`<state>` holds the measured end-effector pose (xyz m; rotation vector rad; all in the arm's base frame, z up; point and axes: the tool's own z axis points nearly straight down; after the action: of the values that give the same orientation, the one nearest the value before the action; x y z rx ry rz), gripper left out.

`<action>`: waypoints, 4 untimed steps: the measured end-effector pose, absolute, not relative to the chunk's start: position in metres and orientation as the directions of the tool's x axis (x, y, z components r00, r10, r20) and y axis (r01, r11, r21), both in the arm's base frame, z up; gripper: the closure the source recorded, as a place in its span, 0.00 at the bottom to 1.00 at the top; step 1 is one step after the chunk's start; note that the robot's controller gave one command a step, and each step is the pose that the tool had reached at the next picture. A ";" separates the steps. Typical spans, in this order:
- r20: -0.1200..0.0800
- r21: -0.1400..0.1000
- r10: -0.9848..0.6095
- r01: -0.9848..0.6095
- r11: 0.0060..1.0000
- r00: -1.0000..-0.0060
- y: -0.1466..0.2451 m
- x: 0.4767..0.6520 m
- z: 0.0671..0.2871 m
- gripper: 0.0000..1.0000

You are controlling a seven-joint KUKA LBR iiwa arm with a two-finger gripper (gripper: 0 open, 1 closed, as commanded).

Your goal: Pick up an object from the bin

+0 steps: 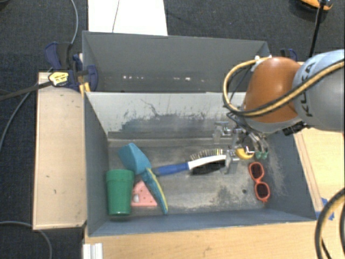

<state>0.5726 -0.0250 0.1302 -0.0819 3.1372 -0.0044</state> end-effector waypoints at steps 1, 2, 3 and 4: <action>0.001 0.001 -0.017 -0.017 1.000 -1.000 0.044 0.578 0.074 1.00; 0.001 0.001 -0.017 -0.017 1.000 -1.000 0.044 0.578 0.074 1.00; -0.007 0.004 -0.049 -0.049 0.999 -0.999 0.031 0.584 0.073 1.00; -0.001 0.001 -0.022 -0.022 1.000 -1.000 0.023 0.585 0.199 1.00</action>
Offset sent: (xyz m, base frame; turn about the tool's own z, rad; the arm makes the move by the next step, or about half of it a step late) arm 0.0000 0.0000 0.0000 0.0000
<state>0.5845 0.0229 0.1994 -0.0345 3.1406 0.0014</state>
